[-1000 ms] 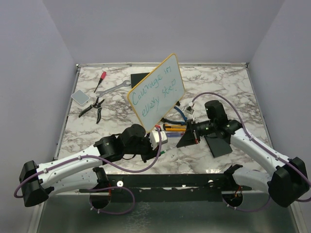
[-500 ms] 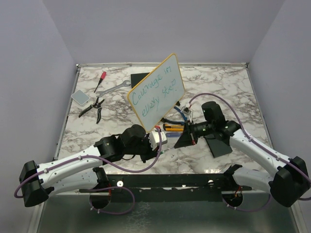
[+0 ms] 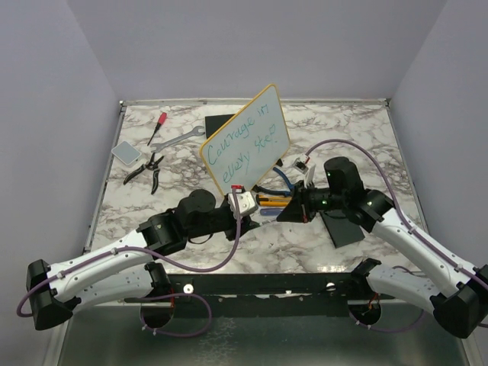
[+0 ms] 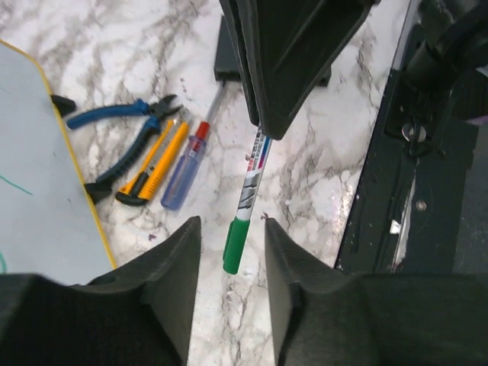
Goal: Write a sentence on the whiteboard
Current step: Close the whiteboard marker at the center of the board.
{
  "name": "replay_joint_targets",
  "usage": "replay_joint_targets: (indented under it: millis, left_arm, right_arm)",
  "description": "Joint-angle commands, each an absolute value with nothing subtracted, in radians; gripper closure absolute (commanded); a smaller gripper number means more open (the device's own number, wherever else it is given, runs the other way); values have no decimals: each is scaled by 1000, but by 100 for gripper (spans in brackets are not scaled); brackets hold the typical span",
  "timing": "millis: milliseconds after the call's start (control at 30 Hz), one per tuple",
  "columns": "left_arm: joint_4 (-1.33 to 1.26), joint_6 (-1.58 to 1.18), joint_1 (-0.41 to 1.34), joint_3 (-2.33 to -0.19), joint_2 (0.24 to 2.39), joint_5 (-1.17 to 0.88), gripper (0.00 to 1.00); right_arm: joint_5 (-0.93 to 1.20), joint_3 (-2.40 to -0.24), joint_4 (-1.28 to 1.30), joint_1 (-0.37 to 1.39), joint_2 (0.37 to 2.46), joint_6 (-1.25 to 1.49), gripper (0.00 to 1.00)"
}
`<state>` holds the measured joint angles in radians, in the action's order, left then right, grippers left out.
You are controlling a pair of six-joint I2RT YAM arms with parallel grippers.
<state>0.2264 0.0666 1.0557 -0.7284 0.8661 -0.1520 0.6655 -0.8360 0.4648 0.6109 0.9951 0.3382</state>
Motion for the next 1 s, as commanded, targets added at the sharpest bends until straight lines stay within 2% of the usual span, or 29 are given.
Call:
replay_joint_targets:
  millis: [0,133,300,567,700,967]
  left_arm:
    - [182,80,1057,-767,835,-77,55]
    - [196,58,1057,-773,824,-55,51]
    - [145,-160,1051,-753,798,89,30]
    - [-181,-561,1009,-678,697,150,15]
    - [-281,-664,983,-663,676,145,12]
    - [-280,-747,952,-666,694,105,12]
  right_arm:
    - [539,-866,502,618,962,326,99]
    - [438,-858,494,618,923,347,100]
    - [307,-775,328,618,800,422,99]
    - [372,-594,-76,618,583,533,99]
    - [428,-522,-250,617,524,600,99]
    - [537,-469,-468,618,547,682,99]
